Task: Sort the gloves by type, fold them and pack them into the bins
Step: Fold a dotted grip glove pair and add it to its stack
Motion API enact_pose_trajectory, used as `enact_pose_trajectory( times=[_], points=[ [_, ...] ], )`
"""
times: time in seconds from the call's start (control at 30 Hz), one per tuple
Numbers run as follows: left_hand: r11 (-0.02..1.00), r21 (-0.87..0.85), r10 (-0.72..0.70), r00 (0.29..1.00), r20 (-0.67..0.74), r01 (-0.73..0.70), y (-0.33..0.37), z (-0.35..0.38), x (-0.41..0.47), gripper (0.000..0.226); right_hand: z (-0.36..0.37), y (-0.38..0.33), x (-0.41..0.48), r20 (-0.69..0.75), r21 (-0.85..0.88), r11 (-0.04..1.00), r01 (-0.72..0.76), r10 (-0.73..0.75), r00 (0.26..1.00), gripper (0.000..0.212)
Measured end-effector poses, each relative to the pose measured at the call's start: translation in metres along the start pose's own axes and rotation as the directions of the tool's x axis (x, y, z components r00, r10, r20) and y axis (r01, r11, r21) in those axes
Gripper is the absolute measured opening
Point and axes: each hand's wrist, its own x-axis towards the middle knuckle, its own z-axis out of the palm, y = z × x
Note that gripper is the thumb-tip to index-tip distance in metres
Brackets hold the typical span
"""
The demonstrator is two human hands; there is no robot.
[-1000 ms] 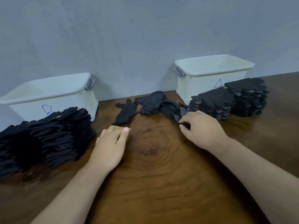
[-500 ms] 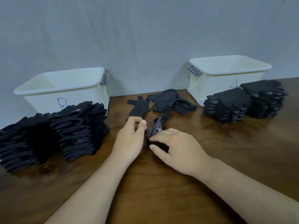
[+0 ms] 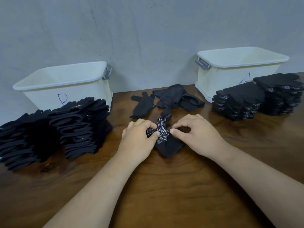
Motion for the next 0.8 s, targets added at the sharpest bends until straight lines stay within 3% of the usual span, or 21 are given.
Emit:
enact_pose_trajectory(
  times=[0.1,0.27,0.33,0.5,0.67,0.8],
  points=[
    [0.999,-0.043,0.014,1.0,-0.01,-0.015,0.002,-0.002,0.0,0.007,0.004,-0.008,0.014,-0.009,-0.031,0.999,-0.012,0.012,1.0,0.032],
    [0.996,-0.09,0.003,1.0,0.001,-0.003,0.005,-0.003,-0.002,0.007,0.01,-0.013,0.025,0.079,0.06,0.998,0.014,-0.019,0.997,0.003],
    [0.995,-0.101,-0.008,1.0,0.008,0.009,0.007,-0.004,-0.004,0.008,0.009,-0.011,0.021,0.093,0.07,0.997,0.026,-0.033,0.995,0.007],
    [0.973,-0.207,-0.113,0.993,-0.038,0.103,0.003,-0.006,-0.001,0.019,-0.009,-0.008,0.014,0.009,0.409,0.904,-0.12,0.127,0.992,0.012],
    [0.965,-0.236,-0.129,0.991,-0.035,0.117,0.005,-0.003,-0.002,0.038,-0.016,-0.003,0.01,0.079,0.221,0.968,-0.119,0.103,0.992,0.019],
    [0.958,-0.258,-0.135,0.99,-0.033,0.122,0.007,-0.002,-0.003,0.027,-0.016,-0.007,0.005,0.107,0.227,0.97,-0.084,0.061,0.992,0.026]
  ],
)
